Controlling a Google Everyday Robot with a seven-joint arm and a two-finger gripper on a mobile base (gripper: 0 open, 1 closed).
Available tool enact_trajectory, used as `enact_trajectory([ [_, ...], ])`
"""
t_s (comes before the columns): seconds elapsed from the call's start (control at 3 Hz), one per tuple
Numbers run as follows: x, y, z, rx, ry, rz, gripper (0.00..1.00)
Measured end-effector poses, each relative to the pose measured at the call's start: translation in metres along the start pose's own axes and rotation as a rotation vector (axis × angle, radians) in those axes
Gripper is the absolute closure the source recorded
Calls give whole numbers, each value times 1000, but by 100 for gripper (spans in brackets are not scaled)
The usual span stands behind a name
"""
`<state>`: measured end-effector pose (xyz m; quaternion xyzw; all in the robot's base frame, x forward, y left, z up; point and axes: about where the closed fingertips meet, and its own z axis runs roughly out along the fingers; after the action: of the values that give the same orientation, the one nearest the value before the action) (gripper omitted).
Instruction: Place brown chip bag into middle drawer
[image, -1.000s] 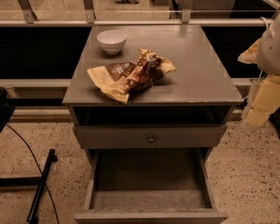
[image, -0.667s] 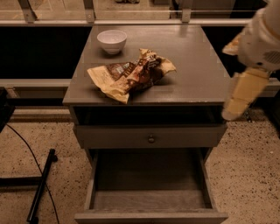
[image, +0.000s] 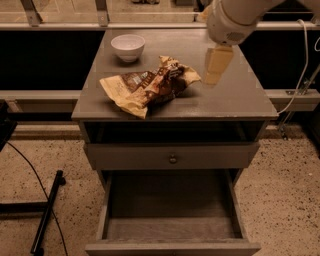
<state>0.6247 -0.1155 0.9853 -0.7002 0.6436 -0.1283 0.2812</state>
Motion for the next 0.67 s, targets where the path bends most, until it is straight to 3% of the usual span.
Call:
enact_trajectory([
  [0.33, -30, -45, 52, 5, -73, -104, 0],
  [0.67, -41, -81, 107, -26, -150, -130, 0],
])
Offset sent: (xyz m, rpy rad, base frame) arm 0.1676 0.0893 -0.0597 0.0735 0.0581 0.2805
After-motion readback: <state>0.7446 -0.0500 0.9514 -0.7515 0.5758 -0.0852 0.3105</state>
